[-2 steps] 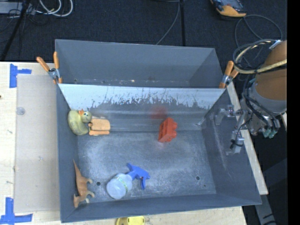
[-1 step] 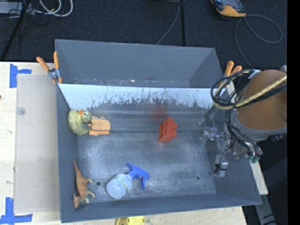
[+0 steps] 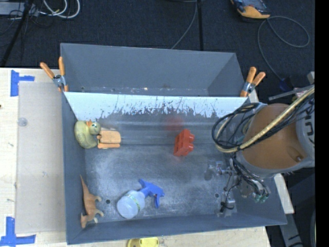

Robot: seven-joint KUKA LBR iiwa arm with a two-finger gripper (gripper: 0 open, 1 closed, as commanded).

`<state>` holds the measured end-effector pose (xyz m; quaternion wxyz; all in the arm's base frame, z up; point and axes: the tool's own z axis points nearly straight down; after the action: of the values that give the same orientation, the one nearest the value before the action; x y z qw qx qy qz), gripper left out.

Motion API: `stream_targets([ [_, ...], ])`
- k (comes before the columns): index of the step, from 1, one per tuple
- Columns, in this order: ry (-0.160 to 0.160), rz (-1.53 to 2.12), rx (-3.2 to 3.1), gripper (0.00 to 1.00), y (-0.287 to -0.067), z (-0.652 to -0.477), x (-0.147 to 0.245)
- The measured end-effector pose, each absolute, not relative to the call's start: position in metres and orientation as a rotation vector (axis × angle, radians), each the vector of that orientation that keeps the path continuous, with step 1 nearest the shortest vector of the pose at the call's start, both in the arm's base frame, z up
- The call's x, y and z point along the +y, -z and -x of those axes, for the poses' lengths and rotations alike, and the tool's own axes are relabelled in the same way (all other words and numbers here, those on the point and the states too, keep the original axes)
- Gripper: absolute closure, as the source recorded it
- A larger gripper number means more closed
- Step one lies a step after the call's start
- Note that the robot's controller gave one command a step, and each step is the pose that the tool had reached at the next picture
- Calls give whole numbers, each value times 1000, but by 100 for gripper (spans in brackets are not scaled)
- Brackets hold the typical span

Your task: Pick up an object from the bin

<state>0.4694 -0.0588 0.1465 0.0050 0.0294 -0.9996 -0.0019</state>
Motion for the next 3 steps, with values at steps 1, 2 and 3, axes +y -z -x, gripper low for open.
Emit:
stream_targets([
  [1, 2, -159, -3132, 0, -133, -472, -37],
  [2, 5, -112, -3131, 0, -106, -475, -21],
  [3, 3, -82, -3132, 0, -96, -489, 5],
])
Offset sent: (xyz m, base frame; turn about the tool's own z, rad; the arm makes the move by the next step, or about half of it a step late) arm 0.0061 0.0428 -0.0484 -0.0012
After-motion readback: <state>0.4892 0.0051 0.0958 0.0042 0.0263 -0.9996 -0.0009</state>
